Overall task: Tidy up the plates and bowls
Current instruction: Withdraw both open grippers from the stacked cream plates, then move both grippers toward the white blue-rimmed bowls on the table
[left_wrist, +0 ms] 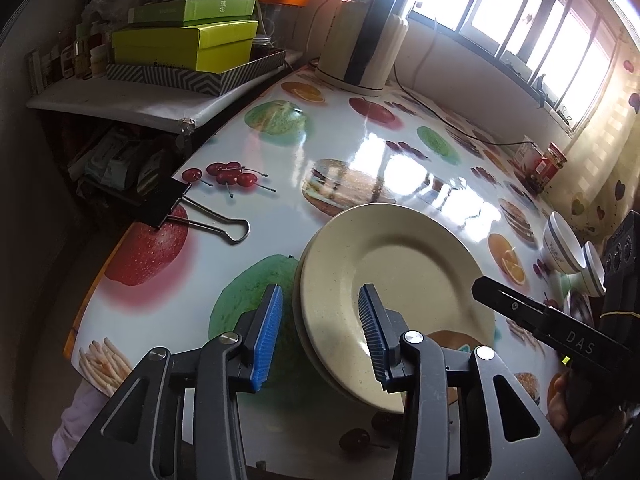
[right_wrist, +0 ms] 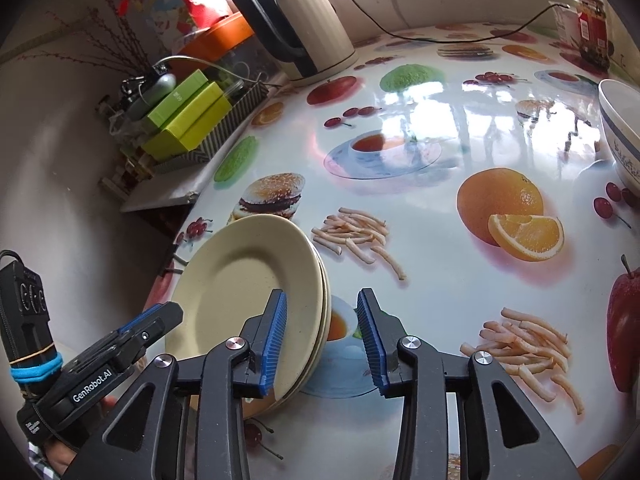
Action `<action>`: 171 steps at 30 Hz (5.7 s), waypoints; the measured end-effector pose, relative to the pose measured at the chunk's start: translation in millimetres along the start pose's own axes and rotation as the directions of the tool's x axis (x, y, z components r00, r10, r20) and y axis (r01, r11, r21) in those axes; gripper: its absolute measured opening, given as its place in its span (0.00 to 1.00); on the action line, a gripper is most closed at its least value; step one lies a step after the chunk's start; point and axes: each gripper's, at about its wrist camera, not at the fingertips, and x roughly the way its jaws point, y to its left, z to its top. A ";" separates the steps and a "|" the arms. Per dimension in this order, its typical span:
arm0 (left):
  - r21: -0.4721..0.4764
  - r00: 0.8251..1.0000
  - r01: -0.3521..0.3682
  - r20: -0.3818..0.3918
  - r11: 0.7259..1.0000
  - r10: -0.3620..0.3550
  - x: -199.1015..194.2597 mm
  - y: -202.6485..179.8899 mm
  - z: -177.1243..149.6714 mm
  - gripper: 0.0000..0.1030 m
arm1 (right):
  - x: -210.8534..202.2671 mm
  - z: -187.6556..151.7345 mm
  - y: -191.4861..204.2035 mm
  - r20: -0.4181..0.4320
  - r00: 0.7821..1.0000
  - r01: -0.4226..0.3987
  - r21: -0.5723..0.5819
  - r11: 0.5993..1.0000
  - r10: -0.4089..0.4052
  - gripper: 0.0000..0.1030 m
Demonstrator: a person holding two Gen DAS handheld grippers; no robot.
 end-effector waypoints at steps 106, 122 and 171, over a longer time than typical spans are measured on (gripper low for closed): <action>0.121 1.000 -0.015 -0.003 0.993 0.016 55.2 -66.4 77.1 0.44 | 8.2 65.0 -44.5 0.075 0.989 0.127 0.022 0.992 -0.128 0.50; 0.246 0.997 0.063 0.026 0.967 -0.071 27.0 -147.0 66.5 0.44 | -70.9 54.7 -67.8 0.172 0.953 0.243 0.048 0.969 -0.247 0.53; 0.411 0.940 0.338 -0.198 0.847 -0.278 118.6 -333.9 68.1 0.44 | -133.8 61.1 -201.9 0.173 0.890 0.397 0.162 0.904 -0.422 0.40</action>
